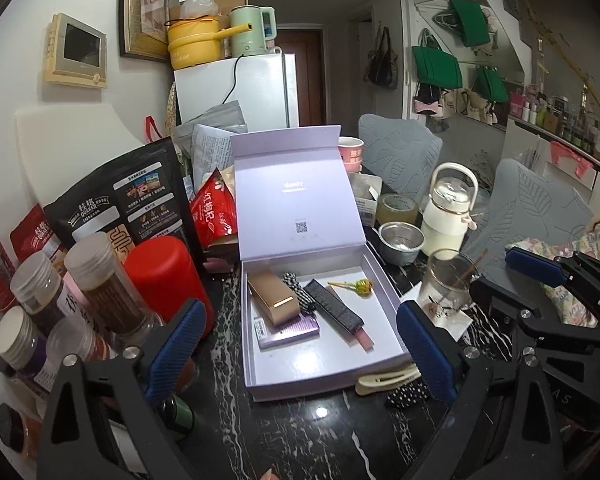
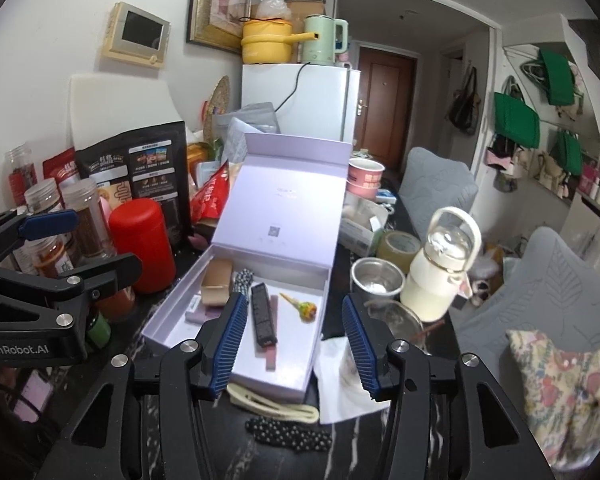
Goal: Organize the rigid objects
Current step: 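Withdraw both grippers from the box toward the polka-dot scrunchie and hair clip, then lower the right gripper onto the polka-dot scrunchie while the left gripper approaches the cream hair clip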
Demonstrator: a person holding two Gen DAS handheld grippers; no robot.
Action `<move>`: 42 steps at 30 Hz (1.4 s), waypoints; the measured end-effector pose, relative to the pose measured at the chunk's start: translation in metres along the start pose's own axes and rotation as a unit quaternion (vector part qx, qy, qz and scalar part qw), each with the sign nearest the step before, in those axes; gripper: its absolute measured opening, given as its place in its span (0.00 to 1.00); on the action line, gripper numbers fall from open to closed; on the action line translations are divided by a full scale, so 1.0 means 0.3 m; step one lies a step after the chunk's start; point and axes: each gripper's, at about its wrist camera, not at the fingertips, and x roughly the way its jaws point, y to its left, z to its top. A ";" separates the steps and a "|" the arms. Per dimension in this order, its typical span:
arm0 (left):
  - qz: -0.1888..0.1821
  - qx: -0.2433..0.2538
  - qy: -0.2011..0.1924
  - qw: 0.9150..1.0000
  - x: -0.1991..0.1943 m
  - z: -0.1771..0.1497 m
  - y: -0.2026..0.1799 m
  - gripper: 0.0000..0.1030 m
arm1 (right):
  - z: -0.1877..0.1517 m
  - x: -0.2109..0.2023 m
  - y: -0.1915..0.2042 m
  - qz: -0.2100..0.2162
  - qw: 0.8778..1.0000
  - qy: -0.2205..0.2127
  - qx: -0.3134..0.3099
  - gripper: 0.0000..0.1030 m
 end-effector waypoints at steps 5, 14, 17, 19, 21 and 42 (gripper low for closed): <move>-0.023 0.003 0.001 1.000 -0.035 -0.054 -0.041 0.95 | -0.052 -0.049 -0.024 -0.008 1.000 0.003 0.010 0.54; -0.041 0.013 0.024 0.999 -0.028 -0.149 -0.091 0.95 | -0.160 -0.101 -0.045 -0.009 0.999 0.018 0.025 0.60; -0.036 0.016 0.028 0.999 -0.024 -0.174 -0.103 0.95 | -0.195 -0.099 -0.049 -0.008 0.999 0.029 0.028 0.63; -0.034 0.020 0.033 0.999 -0.017 -0.194 -0.109 0.95 | -0.216 -0.096 -0.051 -0.008 0.999 0.035 0.029 0.66; -0.033 0.022 0.039 0.998 -0.008 -0.213 -0.113 0.95 | -0.240 -0.090 -0.053 -0.008 0.999 0.039 0.033 0.71; -0.059 0.016 0.119 0.991 0.202 -0.365 -0.095 0.95 | -0.442 0.124 -0.085 0.011 0.990 0.123 0.063 0.86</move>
